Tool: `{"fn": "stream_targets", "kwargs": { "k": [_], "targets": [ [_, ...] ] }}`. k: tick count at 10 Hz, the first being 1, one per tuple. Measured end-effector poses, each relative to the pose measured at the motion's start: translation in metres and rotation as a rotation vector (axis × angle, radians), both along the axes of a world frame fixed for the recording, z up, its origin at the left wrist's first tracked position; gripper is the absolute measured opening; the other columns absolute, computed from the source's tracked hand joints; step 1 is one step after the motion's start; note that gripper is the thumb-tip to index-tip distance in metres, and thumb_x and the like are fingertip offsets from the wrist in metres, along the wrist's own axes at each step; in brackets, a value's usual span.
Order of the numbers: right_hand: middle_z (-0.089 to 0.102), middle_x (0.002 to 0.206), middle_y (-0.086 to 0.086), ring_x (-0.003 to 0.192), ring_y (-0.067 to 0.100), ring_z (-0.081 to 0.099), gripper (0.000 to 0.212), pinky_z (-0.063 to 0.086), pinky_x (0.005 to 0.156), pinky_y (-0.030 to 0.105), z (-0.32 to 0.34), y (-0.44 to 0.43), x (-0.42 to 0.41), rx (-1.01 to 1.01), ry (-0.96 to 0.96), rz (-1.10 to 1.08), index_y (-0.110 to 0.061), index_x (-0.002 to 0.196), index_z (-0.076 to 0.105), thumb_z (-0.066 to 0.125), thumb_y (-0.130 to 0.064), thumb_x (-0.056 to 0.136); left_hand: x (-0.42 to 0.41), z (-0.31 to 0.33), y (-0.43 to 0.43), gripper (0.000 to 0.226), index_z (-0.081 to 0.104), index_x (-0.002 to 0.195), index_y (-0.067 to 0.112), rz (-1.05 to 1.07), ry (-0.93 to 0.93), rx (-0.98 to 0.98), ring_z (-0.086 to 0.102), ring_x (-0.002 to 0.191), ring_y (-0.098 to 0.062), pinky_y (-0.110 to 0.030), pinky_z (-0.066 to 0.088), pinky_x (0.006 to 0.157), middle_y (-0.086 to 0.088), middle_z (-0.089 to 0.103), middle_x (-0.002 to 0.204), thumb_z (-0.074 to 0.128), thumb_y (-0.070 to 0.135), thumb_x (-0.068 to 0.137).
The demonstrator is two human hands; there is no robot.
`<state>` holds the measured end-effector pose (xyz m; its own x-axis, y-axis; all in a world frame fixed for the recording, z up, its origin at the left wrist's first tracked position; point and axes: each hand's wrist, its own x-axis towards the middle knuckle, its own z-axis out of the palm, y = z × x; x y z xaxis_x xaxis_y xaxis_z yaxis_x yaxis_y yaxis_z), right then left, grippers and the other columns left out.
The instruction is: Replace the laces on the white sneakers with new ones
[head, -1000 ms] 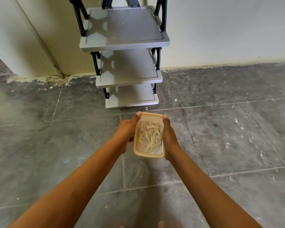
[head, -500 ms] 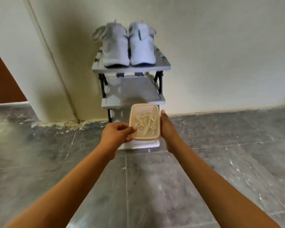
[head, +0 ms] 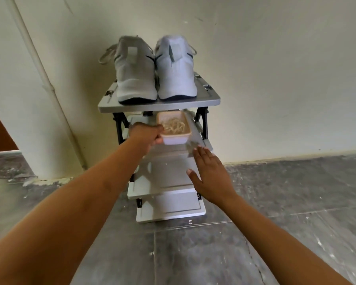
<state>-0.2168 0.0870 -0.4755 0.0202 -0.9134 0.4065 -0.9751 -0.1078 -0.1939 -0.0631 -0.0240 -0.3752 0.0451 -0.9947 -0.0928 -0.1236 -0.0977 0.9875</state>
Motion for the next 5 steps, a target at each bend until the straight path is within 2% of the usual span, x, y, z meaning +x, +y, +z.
{"fn": "stream_targets", "kwargs": {
  "k": [1, 2, 3, 4, 5],
  "targets": [
    [-0.007, 0.158, -0.002, 0.145, 0.011, -0.009, 0.065, -0.007, 0.112, 0.022, -0.011, -0.007, -0.005, -0.042, 0.011, 0.017, -0.016, 0.15, -0.001, 0.03, -0.044, 0.099, -0.012, -0.006, -0.019, 0.011, 0.059, 0.086, 0.002, -0.003, 0.02, 0.019, 0.066, 0.073, -0.02, -0.037, 0.057, 0.084, -0.011, 0.065, 0.082, 0.067, 0.008, 0.084],
    [-0.02, 0.15, -0.009, 0.139, 0.007, -0.021, 0.066, -0.01, 0.113, 0.021, -0.021, -0.008, -0.006, -0.079, -0.005, 0.043, -0.021, 0.145, -0.011, 0.031, -0.043, 0.099, -0.017, -0.014, -0.03, 0.013, 0.057, 0.081, 0.002, 0.015, 0.02, 0.021, 0.064, 0.074, -0.021, -0.037, 0.056, 0.086, -0.007, 0.068, 0.066, 0.067, 0.01, 0.084],
    [-0.024, 0.148, -0.011, 0.139, 0.006, -0.024, 0.066, -0.011, 0.113, 0.021, -0.023, -0.008, -0.007, -0.06, -0.035, 0.05, -0.022, 0.143, -0.014, 0.032, -0.043, 0.099, -0.019, -0.015, -0.028, 0.013, 0.058, 0.084, 0.002, 0.013, 0.054, 0.003, 0.065, 0.052, -0.009, -0.027, 0.058, 0.071, -0.006, 0.067, 0.069, 0.066, 0.012, 0.086],
    [-0.014, 0.154, -0.009, 0.145, 0.009, -0.011, 0.065, -0.005, 0.116, 0.023, -0.015, -0.007, -0.004, -0.067, -0.112, 0.081, -0.02, 0.149, -0.004, 0.033, -0.041, 0.1, -0.018, -0.016, -0.017, 0.021, 0.06, 0.102, 0.001, -0.009, 0.033, -0.041, 0.07, 0.07, -0.016, -0.029, 0.057, 0.076, -0.014, 0.066, 0.102, 0.061, 0.018, 0.091],
    [0.013, 0.158, -0.004, 0.143, 0.016, 0.022, 0.063, 0.022, 0.117, 0.035, 0.0, 0.011, 0.002, -0.027, -0.416, 0.105, -0.021, 0.151, 0.008, 0.04, -0.036, 0.099, -0.002, -0.02, 0.018, 0.024, 0.066, 0.109, 0.009, 0.066, -0.233, -0.209, 0.064, 0.099, -0.029, -0.035, 0.051, 0.09, -0.013, 0.068, 0.109, 0.058, 0.023, 0.091]
  ]
}}
